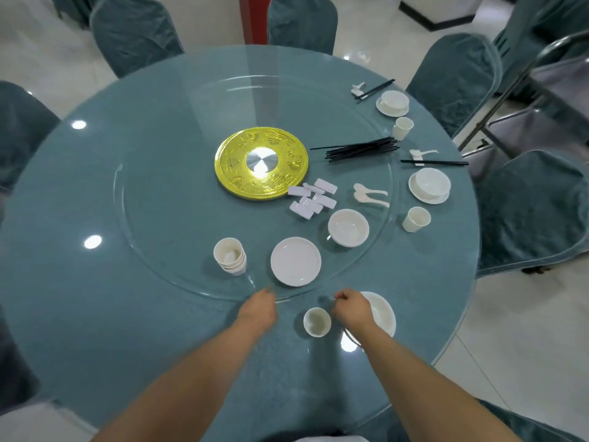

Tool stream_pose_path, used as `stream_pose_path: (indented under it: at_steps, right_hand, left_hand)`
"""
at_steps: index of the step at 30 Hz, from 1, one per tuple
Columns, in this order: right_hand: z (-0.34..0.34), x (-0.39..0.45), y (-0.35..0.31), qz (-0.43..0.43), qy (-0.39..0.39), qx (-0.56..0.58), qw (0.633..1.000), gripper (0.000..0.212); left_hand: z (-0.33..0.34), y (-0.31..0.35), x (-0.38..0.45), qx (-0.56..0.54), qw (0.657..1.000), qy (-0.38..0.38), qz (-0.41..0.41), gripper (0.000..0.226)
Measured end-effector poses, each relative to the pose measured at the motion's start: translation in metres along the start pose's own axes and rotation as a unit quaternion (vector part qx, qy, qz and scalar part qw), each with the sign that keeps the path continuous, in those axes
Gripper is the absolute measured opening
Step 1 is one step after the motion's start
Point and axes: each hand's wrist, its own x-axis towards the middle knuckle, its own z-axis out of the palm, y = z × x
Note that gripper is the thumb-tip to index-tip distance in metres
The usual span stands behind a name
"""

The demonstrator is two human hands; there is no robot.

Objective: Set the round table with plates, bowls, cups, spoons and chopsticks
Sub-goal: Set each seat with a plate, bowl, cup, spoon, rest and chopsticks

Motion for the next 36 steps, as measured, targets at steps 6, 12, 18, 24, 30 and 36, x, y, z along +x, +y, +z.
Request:
stream_pose_path:
  at_steps: [6,12,18,24,30,36]
  right_hand:
    - [0.004,0.007,-0.02,-0.033,0.005,-0.023,0.999,0.024]
    - [0.015,0.014,-0.03,-0.035,-0.01,-0.041,0.998,0.023]
    - [0.028,0.014,-0.041,-0.027,-0.029,0.021,0.999,0.021]
    - [0.033,0.011,-0.044,-0.024,-0.028,0.033,0.999,0.025]
    - [0.027,0.013,-0.044,-0.013,-0.027,0.056,0.998,0.026]
    - [0.018,0.017,-0.046,-0.022,-0.01,0.031,0.999,0.025]
  left_hand:
    - [-0.004,-0.014,-0.003,0.03,0.998,-0.044,-0.015,0.069]
    - [-0.011,-0.023,-0.007,0.048,0.997,-0.057,-0.031,0.068]
    - [-0.017,-0.044,-0.008,0.045,0.995,-0.059,-0.068,0.07]
    - [-0.025,-0.072,-0.009,0.022,0.993,-0.058,-0.103,0.068]
    - [-0.028,-0.094,-0.013,-0.005,0.99,-0.038,-0.135,0.067]
    - [-0.033,-0.107,-0.011,-0.051,0.983,-0.02,-0.174,0.073]
